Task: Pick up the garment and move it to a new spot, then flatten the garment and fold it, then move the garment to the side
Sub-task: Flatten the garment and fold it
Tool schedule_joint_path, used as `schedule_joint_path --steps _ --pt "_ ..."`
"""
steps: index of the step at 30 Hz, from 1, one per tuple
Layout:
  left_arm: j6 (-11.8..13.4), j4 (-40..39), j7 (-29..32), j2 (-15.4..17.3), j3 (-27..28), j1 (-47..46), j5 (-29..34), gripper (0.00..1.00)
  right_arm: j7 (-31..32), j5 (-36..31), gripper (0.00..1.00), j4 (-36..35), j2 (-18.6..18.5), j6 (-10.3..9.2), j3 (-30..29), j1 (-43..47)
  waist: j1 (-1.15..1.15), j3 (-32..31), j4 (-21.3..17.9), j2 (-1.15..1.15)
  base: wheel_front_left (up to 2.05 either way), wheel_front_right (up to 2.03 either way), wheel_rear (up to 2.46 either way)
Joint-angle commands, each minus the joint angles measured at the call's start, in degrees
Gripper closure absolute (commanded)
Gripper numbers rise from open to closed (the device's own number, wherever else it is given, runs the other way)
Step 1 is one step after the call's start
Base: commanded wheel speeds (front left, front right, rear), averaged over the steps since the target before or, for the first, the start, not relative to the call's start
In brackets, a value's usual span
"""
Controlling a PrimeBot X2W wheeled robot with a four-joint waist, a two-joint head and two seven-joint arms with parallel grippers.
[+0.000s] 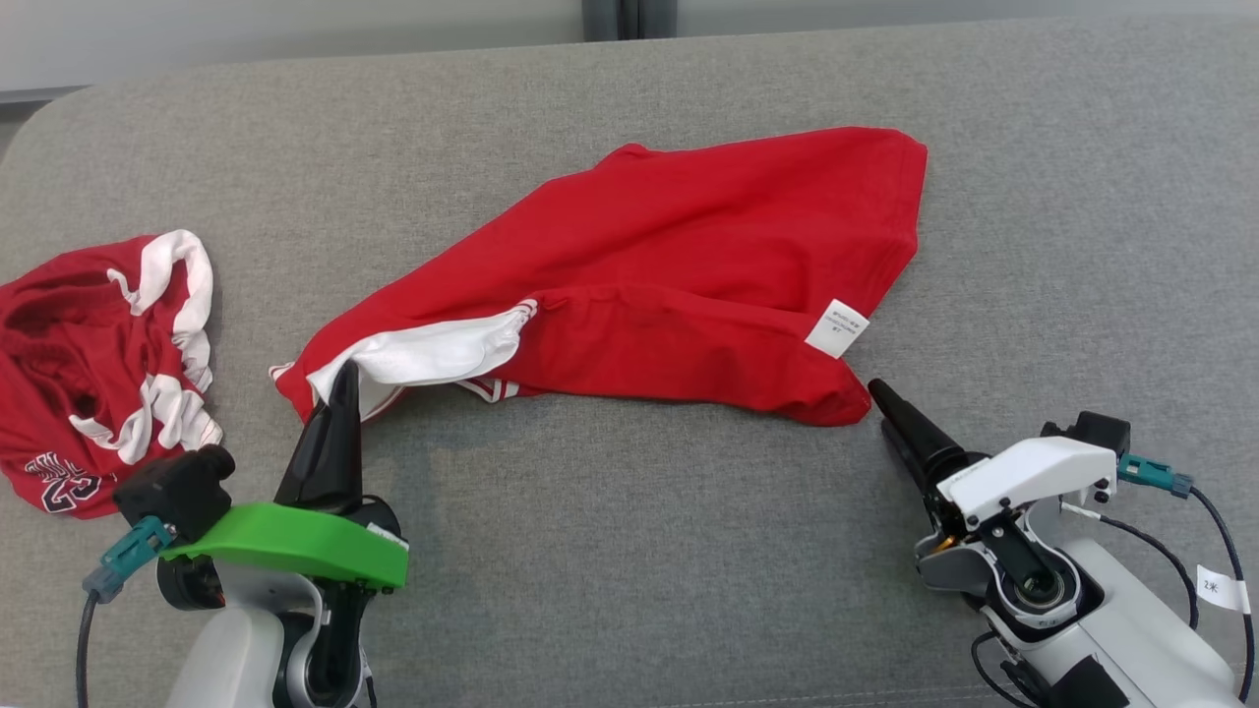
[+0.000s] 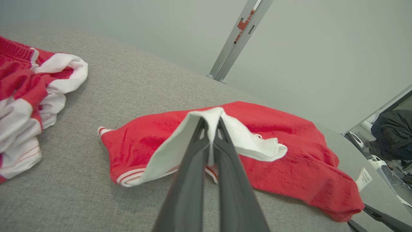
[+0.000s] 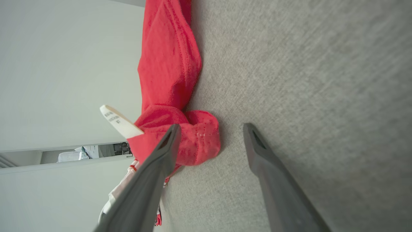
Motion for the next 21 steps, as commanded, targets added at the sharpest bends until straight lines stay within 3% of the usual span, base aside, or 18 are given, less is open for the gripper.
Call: schedule_joint_path --steps 1,3,4,6,7,9,10,11,13,21 --pt "-0.3 0.0 -0.3 0.3 0.1 -0.8 0.1 1.0 0.7 0.4 0.42 0.6 0.9 0.03 -0.4 -0.5 0.0 0.6 0.5 0.0 0.0 0.0 0.0" --pt "-0.3 0.1 -0.4 0.5 0.2 -1.0 0.2 1.0 1.8 0.3 0.57 1.0 1.6 0.03 -1.0 -0.7 0.0 0.9 0.6 0.0 0.0 0.0 0.0" --pt "-0.3 0.1 -0.4 0.6 0.2 -1.1 0.2 1.0 2.3 0.2 0.57 1.2 1.9 0.03 -1.2 -0.8 0.0 1.0 0.6 0.0 0.0 0.0 0.0" --pt "-0.1 0.2 -0.4 0.8 0.1 -1.2 0.4 1.0 3.6 0.6 0.51 2.1 2.9 0.03 -1.7 -0.7 0.0 1.3 0.6 0.0 0.0 0.0 0.0" --pt "-0.1 0.1 -0.4 0.8 0.1 -1.3 0.4 1.0 4.4 0.5 0.31 2.4 3.4 0.03 -1.9 -0.9 0.0 1.5 0.6 0.0 0.0 0.0 0.0" --pt "0.0 0.2 -0.4 1.0 0.2 -1.6 0.5 1.0 6.1 0.3 0.29 3.0 4.4 0.03 -1.8 -0.9 0.0 1.7 0.6 0.0 0.0 0.0 0.0" --pt "0.0 0.2 -0.5 1.1 0.2 -1.7 0.5 1.0 6.6 0.1 0.33 3.3 4.7 0.03 -1.8 -0.8 0.0 1.8 0.5 0.0 0.0 0.0 0.0" --pt "0.0 0.2 -0.5 1.1 0.1 -1.8 0.4 1.0 7.3 -0.4 0.61 3.4 5.0 0.03 -1.8 -0.8 0.0 1.9 0.5 0.0 0.0 0.0 0.0" --pt "0.0 0.3 -0.5 1.2 0.1 -1.9 0.5 1.0 7.8 -0.8 1.0 3.3 5.5 0.03 -2.0 -0.6 0.0 2.0 0.5 0.0 0.0 0.0 0.0" --pt "-0.3 0.8 -1.9 1.1 0.7 -2.3 -0.2 1.0 5.3 -5.4 1.0 -3.2 2.7 0.04 -4.3 0.6 0.0 1.0 -0.5 0.0 0.0 0.0 0.0"
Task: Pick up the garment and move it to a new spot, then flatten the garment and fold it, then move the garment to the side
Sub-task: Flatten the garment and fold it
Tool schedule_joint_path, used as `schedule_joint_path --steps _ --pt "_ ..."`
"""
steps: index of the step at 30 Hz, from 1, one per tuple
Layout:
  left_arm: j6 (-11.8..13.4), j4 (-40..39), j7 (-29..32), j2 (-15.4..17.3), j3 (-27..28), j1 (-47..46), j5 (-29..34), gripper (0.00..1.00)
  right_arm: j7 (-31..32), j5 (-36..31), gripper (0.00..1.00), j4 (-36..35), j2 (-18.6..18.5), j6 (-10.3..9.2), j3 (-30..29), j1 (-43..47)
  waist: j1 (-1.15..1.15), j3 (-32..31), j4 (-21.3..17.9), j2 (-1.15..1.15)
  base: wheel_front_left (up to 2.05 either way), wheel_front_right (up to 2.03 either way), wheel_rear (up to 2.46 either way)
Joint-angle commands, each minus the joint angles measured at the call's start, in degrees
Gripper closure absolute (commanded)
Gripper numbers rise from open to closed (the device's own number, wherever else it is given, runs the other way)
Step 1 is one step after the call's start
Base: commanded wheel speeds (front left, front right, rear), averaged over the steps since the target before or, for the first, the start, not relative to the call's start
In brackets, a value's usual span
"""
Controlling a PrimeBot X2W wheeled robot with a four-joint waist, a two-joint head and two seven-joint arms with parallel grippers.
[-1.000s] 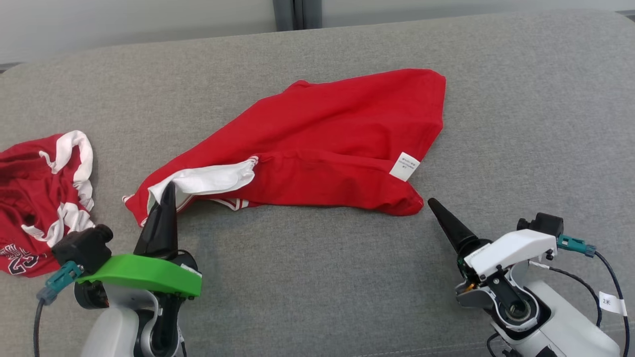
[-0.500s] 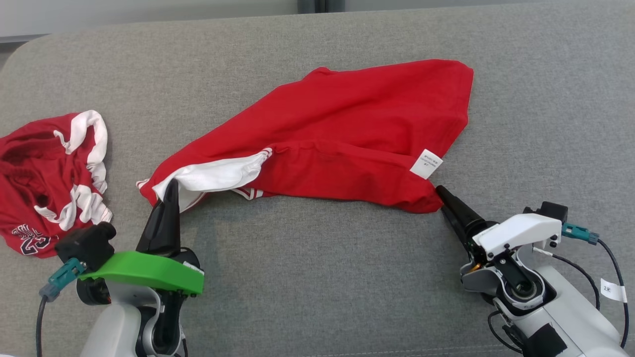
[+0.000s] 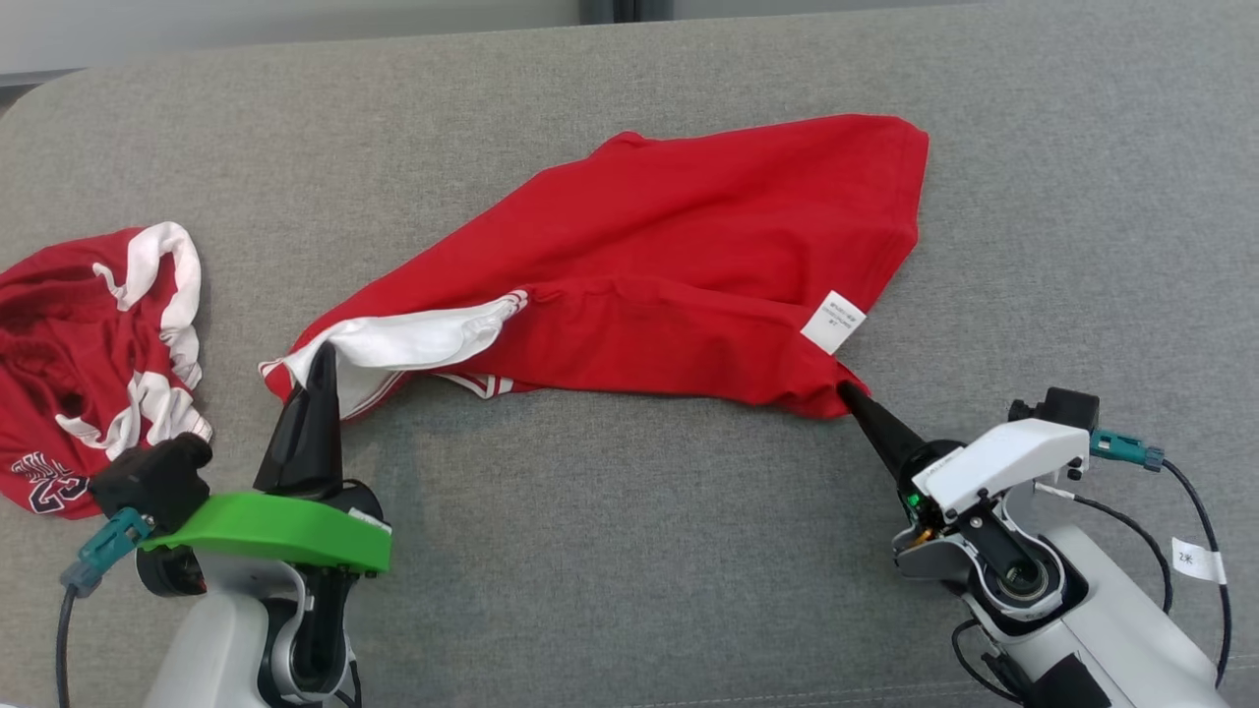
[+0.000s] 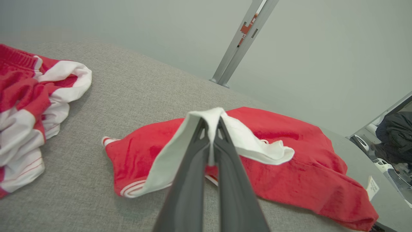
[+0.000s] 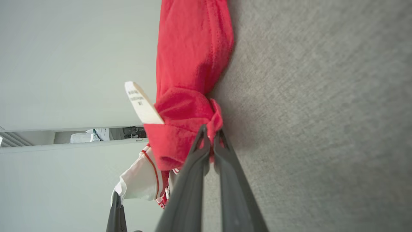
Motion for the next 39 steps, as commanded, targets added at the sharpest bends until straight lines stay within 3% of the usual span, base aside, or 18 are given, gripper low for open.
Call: schedule_joint_path --steps 1,7,13,19,24,30,34,39 --pt "-0.3 0.1 -0.6 0.5 0.4 -0.9 -0.2 1.0 -0.7 -1.1 1.0 -1.4 -1.2 0.05 -0.3 0.8 0.0 -0.7 -0.6 0.0 0.0 0.0 0.0" --pt "-0.9 -1.1 -1.2 0.3 1.6 -1.4 -1.9 1.0 -2.5 -3.6 1.0 -9.4 -5.4 0.05 -1.0 2.5 0.0 -2.5 -2.3 0.0 0.0 0.0 0.0" --pt "-2.1 -7.8 3.7 1.6 2.1 -7.1 -5.6 1.0 -5.6 -6.6 1.0 -19.6 -13.3 0.05 -3.3 1.4 0.0 -3.4 -3.6 0.0 0.0 0.0 0.0" --pt "-0.4 -16.5 13.5 5.3 3.2 -22.2 -7.8 1.0 -7.1 -10.0 1.0 -27.5 -23.0 0.05 -7.2 -6.2 0.0 -1.7 -5.7 0.0 0.0 0.0 0.0" --pt "0.4 -16.3 19.1 6.3 2.2 -38.5 -7.1 1.0 -5.7 -13.9 1.0 -26.5 -27.8 0.04 -8.4 -17.7 0.0 2.3 -6.8 0.0 0.0 0.0 0.0" --pt "0.0 -7.1 22.7 7.1 0.4 -59.1 -4.4 1.0 -1.7 -21.6 1.0 -16.1 -25.6 0.04 -5.4 -36.1 0.0 10.4 -8.2 0.0 0.0 0.0 0.0" --pt "-1.0 3.7 23.4 8.3 -2.3 -72.3 0.7 1.0 -0.7 -29.3 1.0 -4.9 -19.6 0.04 -2.0 -51.3 0.0 17.5 -9.7 0.0 0.0 0.0 0.0" --pt "-3.2 16.6 15.4 9.3 -6.7 -86.2 9.7 1.0 -7.5 -38.1 1.0 8.2 -11.7 0.04 0.0 -66.5 0.0 23.9 -11.7 0.0 0.0 0.0 0.0"
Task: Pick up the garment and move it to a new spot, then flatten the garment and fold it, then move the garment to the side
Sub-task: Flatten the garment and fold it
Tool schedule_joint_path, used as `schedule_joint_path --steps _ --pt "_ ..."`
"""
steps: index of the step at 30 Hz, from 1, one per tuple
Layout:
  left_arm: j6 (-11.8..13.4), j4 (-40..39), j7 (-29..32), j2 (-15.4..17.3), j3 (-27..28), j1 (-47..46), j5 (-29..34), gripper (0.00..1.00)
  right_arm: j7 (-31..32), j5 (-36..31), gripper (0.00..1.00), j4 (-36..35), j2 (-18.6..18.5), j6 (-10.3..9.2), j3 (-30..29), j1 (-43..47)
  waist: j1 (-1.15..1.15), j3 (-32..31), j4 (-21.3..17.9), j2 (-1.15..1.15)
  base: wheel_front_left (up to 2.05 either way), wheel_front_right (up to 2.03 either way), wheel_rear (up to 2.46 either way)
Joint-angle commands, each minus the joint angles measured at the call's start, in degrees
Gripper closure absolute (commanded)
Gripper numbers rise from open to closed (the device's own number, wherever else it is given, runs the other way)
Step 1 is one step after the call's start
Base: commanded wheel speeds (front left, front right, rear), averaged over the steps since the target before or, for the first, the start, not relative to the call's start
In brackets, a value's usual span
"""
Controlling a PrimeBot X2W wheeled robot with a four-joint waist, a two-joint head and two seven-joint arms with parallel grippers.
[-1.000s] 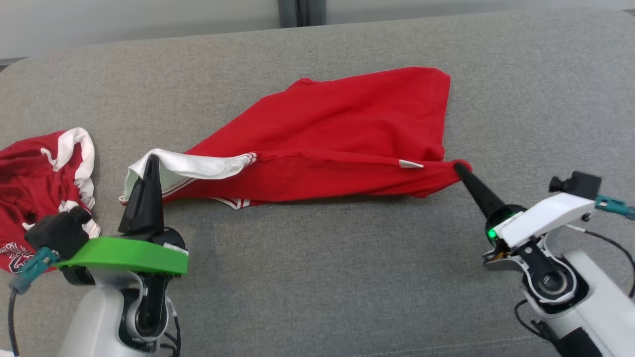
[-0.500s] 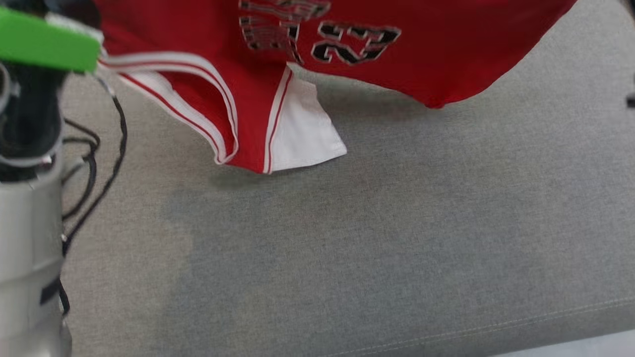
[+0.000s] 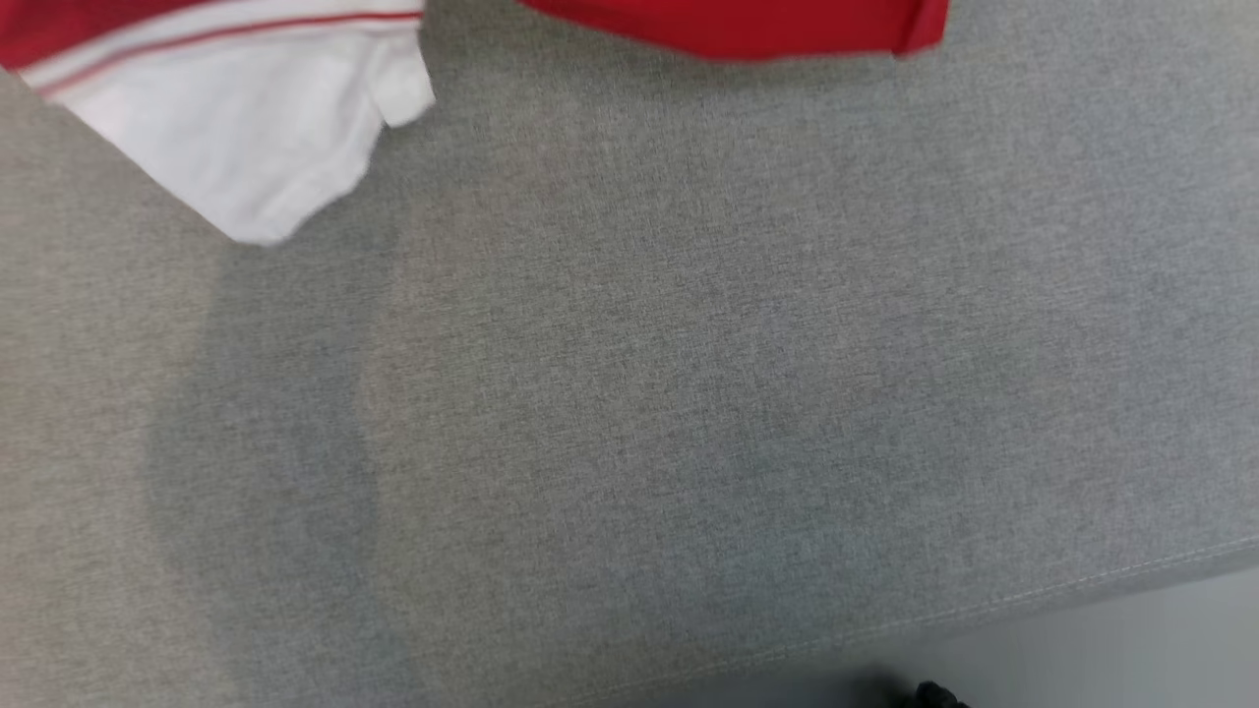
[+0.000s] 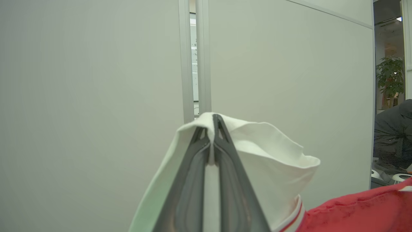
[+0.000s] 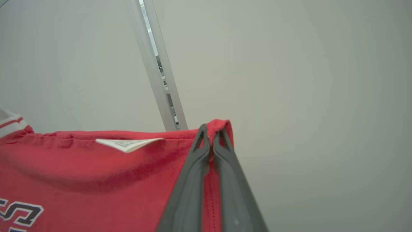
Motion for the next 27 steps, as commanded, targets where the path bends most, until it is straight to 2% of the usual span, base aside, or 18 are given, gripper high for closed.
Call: schedule_joint_path --steps 1,3,6,10,13,17,21,27 --pt "-0.6 2.0 -2.9 0.2 -1.0 -2.4 1.7 1.0 -2.6 -1.5 1.0 2.5 1.4 0.03 0.2 -2.3 -0.01 8.9 -3.5 0.0 0.0 0.0 0.0" --pt "-1.1 5.2 -8.1 0.0 -2.3 -6.9 4.3 1.0 -7.0 -4.1 1.0 6.4 2.8 0.03 0.2 -6.1 -0.01 10.3 -3.7 0.0 0.0 0.0 0.0" --pt "-1.9 9.1 -16.6 -1.8 -2.8 -11.1 4.4 1.0 -10.5 -7.5 1.0 10.0 3.7 0.03 1.2 -9.5 -0.01 12.3 -2.7 0.0 0.0 0.0 0.0" --pt "-2.5 8.9 -21.1 -3.8 -4.4 -11.3 -0.9 1.0 -12.0 -9.7 1.0 9.6 2.6 0.03 3.3 -9.8 -0.01 14.9 -0.2 0.0 0.0 0.0 0.0" --pt "-2.5 4.0 -21.8 -2.0 -7.3 -6.0 -7.2 1.0 -12.1 -10.3 1.0 7.6 1.0 0.03 4.6 -6.9 -0.01 15.4 2.0 0.0 0.0 0.0 0.0" --pt "-2.5 -5.9 -21.9 1.6 -8.0 6.2 -14.4 1.0 -12.2 -10.4 1.0 3.7 -1.0 0.03 4.7 0.3 -0.01 13.7 4.8 0.0 0.0 0.0 0.0" --pt "-2.5 -16.8 -21.8 5.3 -7.3 24.9 -19.6 1.0 -12.2 -10.2 1.0 -1.8 -3.6 0.02 4.1 11.5 -0.01 8.8 6.1 0.0 0.0 0.0 0.0" --pt "-2.5 -29.5 -21.8 9.3 -6.3 55.6 -21.8 1.0 -12.2 -7.4 1.0 -10.2 -5.5 0.02 1.2 31.6 -0.01 -1.2 6.2 0.0 0.0 0.0 0.0"
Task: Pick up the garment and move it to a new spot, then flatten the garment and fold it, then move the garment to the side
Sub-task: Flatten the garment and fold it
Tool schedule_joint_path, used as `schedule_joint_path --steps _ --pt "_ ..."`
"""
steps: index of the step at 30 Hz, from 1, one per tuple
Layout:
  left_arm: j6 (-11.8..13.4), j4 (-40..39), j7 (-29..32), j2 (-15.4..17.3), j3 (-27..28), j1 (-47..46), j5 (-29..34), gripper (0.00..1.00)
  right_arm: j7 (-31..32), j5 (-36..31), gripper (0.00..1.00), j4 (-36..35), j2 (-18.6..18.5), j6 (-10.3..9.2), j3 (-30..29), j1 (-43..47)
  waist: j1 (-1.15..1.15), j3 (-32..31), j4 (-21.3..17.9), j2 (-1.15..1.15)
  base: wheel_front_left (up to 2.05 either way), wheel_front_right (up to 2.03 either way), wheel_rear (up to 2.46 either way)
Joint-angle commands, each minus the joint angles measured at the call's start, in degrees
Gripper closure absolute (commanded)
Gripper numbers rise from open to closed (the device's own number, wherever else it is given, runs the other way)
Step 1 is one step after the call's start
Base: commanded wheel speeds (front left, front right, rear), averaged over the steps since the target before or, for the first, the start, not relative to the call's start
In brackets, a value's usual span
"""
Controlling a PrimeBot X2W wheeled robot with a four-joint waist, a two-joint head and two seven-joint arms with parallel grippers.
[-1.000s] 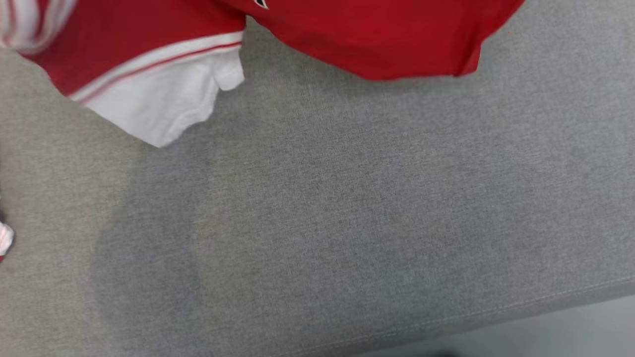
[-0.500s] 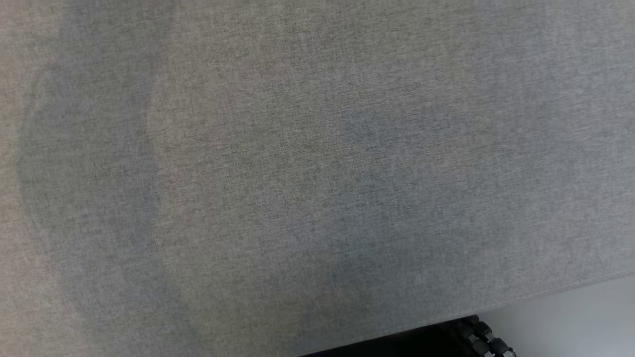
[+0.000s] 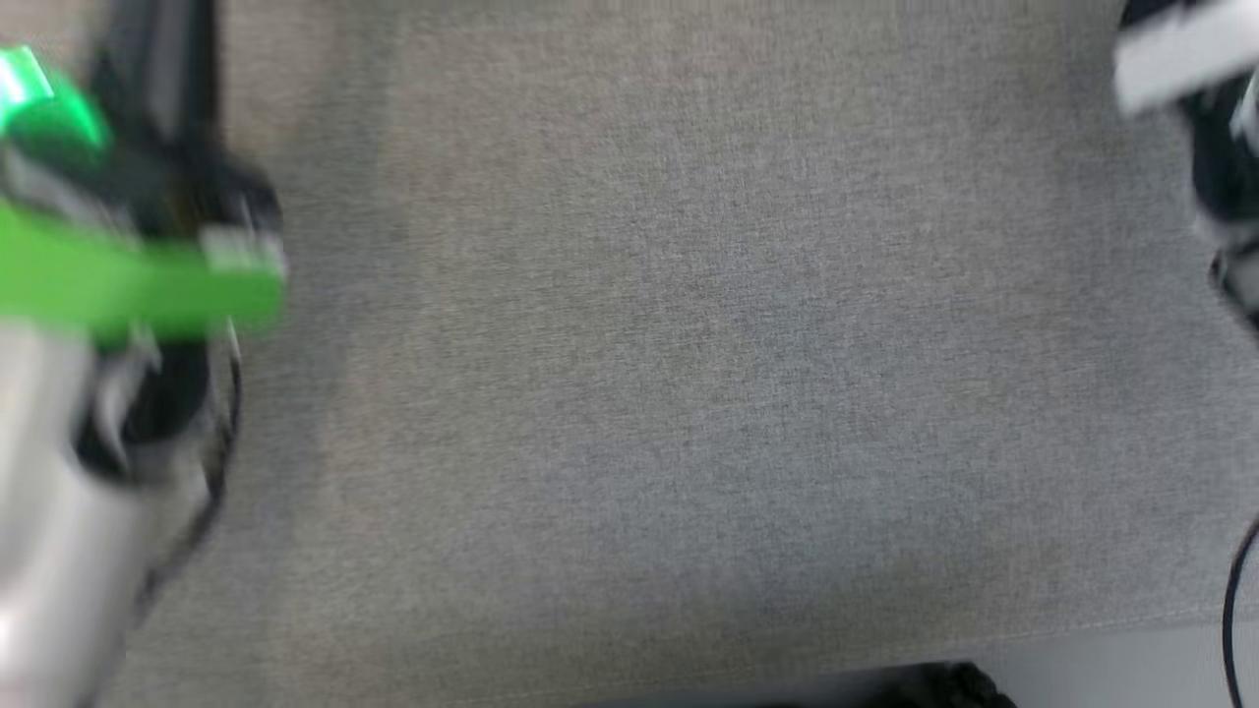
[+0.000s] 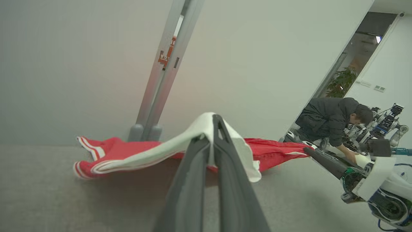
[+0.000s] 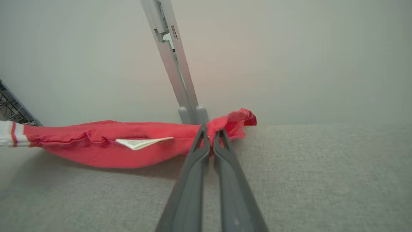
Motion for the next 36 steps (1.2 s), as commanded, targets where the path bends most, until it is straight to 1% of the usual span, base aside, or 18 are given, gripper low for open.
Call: schedule_joint_path --steps 1,3,4,8,11,13,16,22,26,28,30,33,36 --pt "-0.1 -1.9 0.0 1.1 0.0 5.9 0.4 1.0 -0.2 1.2 1.0 -1.3 -0.9 0.01 -0.4 4.5 -0.01 -11.7 0.9 0.0 0.0 0.0 0.0" --pt "0.0 -4.1 0.0 1.1 0.1 14.9 0.4 1.0 -0.2 2.5 1.0 -2.7 -1.7 0.01 -0.2 10.7 -0.01 -14.6 0.8 0.0 0.0 0.0 0.0" --pt "0.0 -5.1 0.0 0.5 0.1 19.4 0.0 1.0 -0.2 3.2 1.0 -3.3 -2.0 0.02 -0.5 13.8 -0.01 -16.1 0.8 0.0 0.0 0.0 0.0" --pt "0.4 -8.5 0.0 -1.3 0.2 31.7 -0.8 1.0 -0.2 6.0 1.0 -5.3 -2.9 0.02 -1.7 23.0 -0.01 -20.3 0.9 0.0 0.0 0.0 0.0" --pt "1.1 -10.2 0.0 -2.6 -0.1 37.1 -0.9 1.0 -0.2 6.7 1.0 -6.7 -3.6 0.01 -2.3 28.5 -0.01 -22.6 1.1 0.0 0.0 0.0 0.0" --pt "2.2 -11.3 0.0 -3.0 0.0 39.9 -0.8 1.0 -0.2 7.0 1.0 -8.1 -3.9 0.02 -3.0 31.8 -0.01 -23.8 1.1 0.0 0.0 0.0 0.0" --pt "5.0 -13.1 0.2 -3.3 0.0 43.3 -1.0 1.0 -0.2 6.2 1.0 -10.1 -4.2 0.01 -3.5 36.6 -0.01 -25.1 0.7 0.0 0.0 0.0 0.0" --pt "10.1 -16.0 3.2 -3.4 -1.0 47.5 -2.1 1.0 -0.2 5.2 1.0 -13.2 -5.2 0.02 -4.9 43.4 -0.01 -26.8 -0.1 0.0 0.0 0.0 0.0" --pt "12.5 -17.7 5.0 -3.5 -1.1 47.8 -2.9 1.0 -0.2 5.7 1.0 -14.5 -6.0 0.01 -5.3 46.2 -0.01 -27.3 -0.4 0.0 0.0 0.0 0.0" --pt "13.6 -17.0 5.9 -3.2 -0.9 46.6 -2.5 1.0 -0.2 6.0 1.0 -14.2 -5.8 0.02 -5.0 46.4 -0.01 -27.3 -0.6 0.0 0.0 0.0 0.0" --pt "14.4 -15.8 6.8 -3.9 -0.7 44.7 -2.9 1.0 -0.2 6.6 1.0 -13.4 -5.4 0.02 -4.8 45.6 -0.01 -26.9 -0.6 0.0 0.0 0.0 0.0" --pt "14.6 -12.7 8.1 -5.2 -0.7 40.9 -3.9 1.0 0.0 7.2 1.0 -11.0 -5.5 0.01 -3.9 43.9 -0.01 -25.6 -0.1 0.0 0.0 0.0 0.0" --pt "13.7 -7.9 9.2 -7.0 -0.7 35.6 -4.5 1.0 1.0 8.0 1.0 -8.4 -5.1 0.01 -2.4 40.8 -0.01 -23.5 0.4 0.0 0.0 0.0 0.0"
